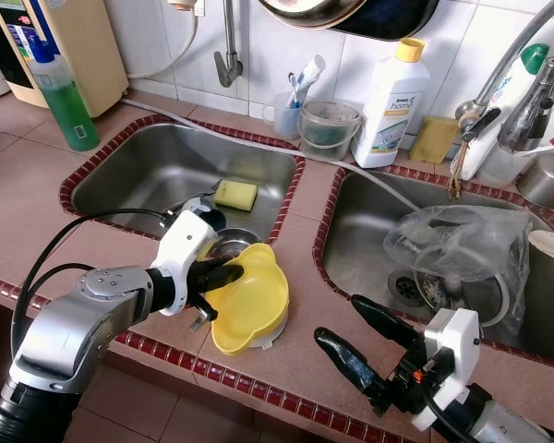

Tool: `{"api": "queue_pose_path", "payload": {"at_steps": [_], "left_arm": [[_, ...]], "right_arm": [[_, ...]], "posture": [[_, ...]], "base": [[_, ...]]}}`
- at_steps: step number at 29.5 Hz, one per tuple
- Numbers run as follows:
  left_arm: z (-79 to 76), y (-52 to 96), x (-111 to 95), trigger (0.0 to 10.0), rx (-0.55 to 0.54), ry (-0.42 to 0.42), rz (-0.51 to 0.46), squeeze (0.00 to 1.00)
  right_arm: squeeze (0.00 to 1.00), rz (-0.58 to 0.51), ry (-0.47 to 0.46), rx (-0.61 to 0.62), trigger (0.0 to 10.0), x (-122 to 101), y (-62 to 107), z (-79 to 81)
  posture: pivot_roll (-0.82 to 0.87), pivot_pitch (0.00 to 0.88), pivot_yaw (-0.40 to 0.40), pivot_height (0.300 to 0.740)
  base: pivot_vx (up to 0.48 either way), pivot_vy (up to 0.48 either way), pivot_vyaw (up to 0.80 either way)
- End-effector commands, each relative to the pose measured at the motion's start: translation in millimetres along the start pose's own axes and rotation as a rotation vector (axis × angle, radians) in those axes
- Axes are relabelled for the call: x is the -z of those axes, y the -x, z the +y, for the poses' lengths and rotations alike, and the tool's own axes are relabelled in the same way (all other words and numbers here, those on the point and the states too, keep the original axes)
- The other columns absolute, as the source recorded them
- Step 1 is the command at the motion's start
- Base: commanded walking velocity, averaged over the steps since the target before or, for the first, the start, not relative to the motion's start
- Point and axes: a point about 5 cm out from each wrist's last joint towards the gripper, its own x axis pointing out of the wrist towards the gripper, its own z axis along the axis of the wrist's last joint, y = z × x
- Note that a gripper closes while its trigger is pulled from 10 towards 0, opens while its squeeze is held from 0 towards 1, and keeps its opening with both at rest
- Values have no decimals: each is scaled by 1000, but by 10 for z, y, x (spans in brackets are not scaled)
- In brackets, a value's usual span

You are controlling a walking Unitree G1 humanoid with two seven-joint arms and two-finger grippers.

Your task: Kitchen organization

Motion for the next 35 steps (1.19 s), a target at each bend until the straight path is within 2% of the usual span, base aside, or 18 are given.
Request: {"api": "queue_pose_path", "payload": {"at_steps": [1,12,17,23,28,29,30,31,32,35], "left_arm": [[-43,20,-34,0,28,-18,-9,0],[-73,58,-112,0,100,-13,-29,0],[-28,83,-182,0,97,-7,-60,0],[107,135,-338,0,54,38,-148,0],[260,174,-456,0,-23,59,-216,0],[326,180,-493,0,-70,53,-237,0],[326,180,-493,0,-70,53,-237,0],[370,176,-505,3961,-102,61,-248,0],[457,163,-517,10000,-164,87,-267,0],[532,114,-530,10000,-224,115,-302,0]], "right_arm": [[0,3,8,-8,10000,-20,6,4],[0,-8,22,-5,10000,-19,-49,-35],[0,-15,24,-10,10000,-23,-83,-34],[0,-19,27,-12,10000,-24,-104,-53],[0,-26,34,-10,10000,-29,-117,-77],[0,-25,35,-11,10000,-29,-117,-78],[0,-25,35,-11,10000,-29,-117,-78],[0,-24,35,-11,10000,-27,-116,-82],[0,-24,37,-12,10000,-28,-118,-84],[0,-41,45,-11,10000,-57,-150,-101]], "posture": [[-52,103,-39,740],[-49,96,-35,740],[-46,92,-34,740],[-45,85,-34,740],[-41,68,-40,740],[-41,68,-40,740],[-41,68,-40,740],[-44,62,-42,740],[-44,62,-42,740],[-50,49,-46,740]], "base": [[0,0,0],[0,0,0],[0,0,0],[0,0,0],[0,0,0],[0,0,0],[0,0,0],[0,0,0],[0,0,0],[0,0,0]]}}
